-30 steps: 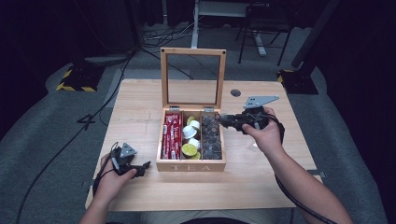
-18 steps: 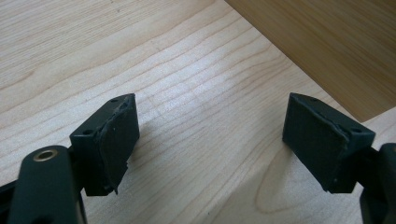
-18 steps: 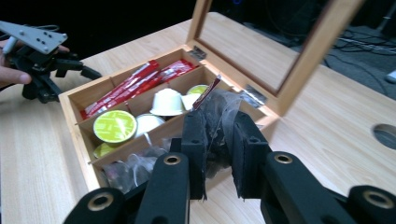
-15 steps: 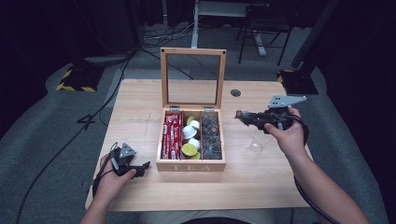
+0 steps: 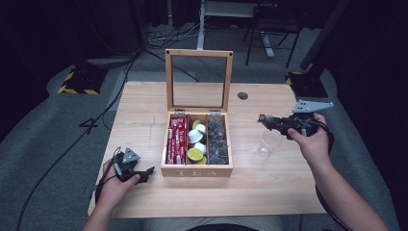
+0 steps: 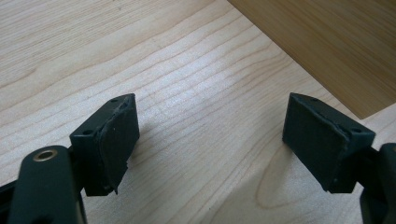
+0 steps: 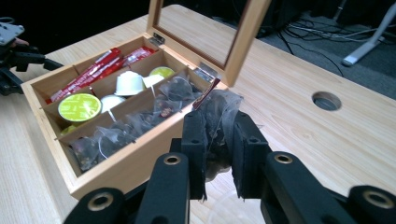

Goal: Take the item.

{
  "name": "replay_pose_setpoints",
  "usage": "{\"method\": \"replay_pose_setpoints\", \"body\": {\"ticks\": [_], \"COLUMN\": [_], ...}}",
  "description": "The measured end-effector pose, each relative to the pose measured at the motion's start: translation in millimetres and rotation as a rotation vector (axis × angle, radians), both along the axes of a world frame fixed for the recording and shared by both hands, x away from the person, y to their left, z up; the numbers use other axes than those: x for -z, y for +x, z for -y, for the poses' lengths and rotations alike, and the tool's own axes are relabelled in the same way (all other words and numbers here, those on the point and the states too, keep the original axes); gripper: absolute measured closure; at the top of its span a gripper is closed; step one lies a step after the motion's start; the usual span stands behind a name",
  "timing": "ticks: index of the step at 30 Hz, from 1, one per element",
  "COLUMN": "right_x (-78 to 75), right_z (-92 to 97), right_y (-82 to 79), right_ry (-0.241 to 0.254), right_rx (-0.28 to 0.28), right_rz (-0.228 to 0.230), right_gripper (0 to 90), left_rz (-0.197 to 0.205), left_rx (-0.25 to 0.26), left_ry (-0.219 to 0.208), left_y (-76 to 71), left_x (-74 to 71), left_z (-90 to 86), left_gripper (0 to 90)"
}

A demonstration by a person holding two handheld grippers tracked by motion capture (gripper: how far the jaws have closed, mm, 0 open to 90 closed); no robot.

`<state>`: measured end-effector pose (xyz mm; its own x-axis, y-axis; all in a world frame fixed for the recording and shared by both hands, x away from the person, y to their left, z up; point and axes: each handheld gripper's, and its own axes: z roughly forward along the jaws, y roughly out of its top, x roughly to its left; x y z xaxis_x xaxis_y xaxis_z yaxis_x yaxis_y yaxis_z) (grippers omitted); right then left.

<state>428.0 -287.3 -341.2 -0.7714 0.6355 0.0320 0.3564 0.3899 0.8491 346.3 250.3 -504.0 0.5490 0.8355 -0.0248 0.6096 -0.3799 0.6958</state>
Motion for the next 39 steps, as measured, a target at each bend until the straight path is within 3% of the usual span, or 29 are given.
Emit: {"method": "replay_pose_setpoints", "body": {"ticks": [15,36,39], "right_x": [19.3,49.5,52.4], "right_z": [24.6,27.0,24.1], "right_y": [-4.4,-1.4,0.1], "right_ry": [-0.039,-0.125,-0.142], "right_rx": [0.083,0.108,0.103], "right_rz": [-0.063,-0.144,-0.155], "right_gripper": [77.5,77.1,69.3], "left_rz": [0.0,0.001,0.002], "left_rx": [0.0,-0.001,-0.001], "left_ry": [0.0,0.0,0.0], "left_y": [0.0,0.2,0.2], "left_x": [0.0,0.1,0.1], "left_z": [0.0,0.4,0.4], "left_gripper": [19.1,19.0,19.0]}}
